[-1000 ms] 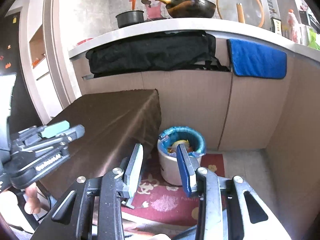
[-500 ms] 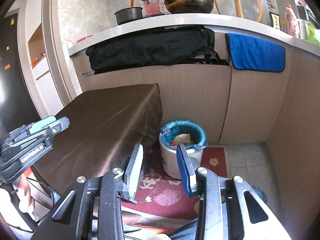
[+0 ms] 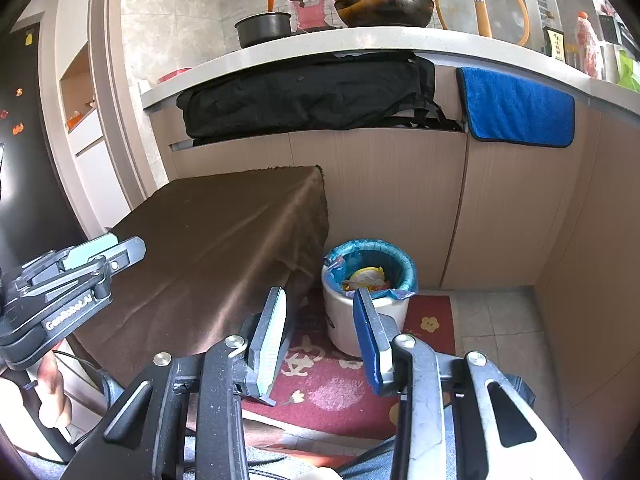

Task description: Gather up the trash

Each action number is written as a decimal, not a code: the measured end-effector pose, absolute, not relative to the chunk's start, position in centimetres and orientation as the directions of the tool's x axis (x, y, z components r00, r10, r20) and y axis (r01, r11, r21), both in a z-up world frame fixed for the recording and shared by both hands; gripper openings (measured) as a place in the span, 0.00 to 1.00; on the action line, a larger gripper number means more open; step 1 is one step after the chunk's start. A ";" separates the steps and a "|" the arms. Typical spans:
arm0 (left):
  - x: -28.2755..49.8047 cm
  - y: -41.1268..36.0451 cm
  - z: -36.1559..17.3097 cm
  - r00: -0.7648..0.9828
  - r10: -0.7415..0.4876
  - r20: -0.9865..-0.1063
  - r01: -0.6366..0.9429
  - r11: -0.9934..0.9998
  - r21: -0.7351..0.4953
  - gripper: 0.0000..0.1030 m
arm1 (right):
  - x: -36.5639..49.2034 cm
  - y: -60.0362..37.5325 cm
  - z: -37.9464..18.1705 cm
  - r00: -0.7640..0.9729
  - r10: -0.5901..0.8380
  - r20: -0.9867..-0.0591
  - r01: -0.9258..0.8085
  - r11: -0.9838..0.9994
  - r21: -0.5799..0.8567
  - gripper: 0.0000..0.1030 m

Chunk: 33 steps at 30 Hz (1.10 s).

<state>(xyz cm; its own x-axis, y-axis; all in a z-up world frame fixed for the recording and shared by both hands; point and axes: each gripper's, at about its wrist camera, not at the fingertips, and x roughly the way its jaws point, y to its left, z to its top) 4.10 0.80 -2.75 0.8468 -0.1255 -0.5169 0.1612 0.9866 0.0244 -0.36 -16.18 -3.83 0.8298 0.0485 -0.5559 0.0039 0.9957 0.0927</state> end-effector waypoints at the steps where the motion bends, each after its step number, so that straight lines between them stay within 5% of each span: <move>1: 4.1 0.8 -2.7 0.847 -0.127 -0.516 0.162 0.987 0.024 0.39 | -0.4 -16.1 -3.8 0.830 0.048 -0.555 0.004 0.996 0.092 0.32; 33: 3.6 1.9 -3.3 0.837 -0.152 -0.526 0.190 0.982 0.018 0.39 | -0.4 -15.9 -3.8 0.829 0.053 -0.556 -0.003 0.996 0.091 0.32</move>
<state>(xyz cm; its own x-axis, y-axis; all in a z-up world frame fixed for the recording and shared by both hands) 3.64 1.94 -3.33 0.8366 -0.1522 -0.5262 0.1899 0.9816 0.0180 -0.45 -15.94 -3.76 0.8293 0.0532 -0.5563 -0.0031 0.9959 0.0907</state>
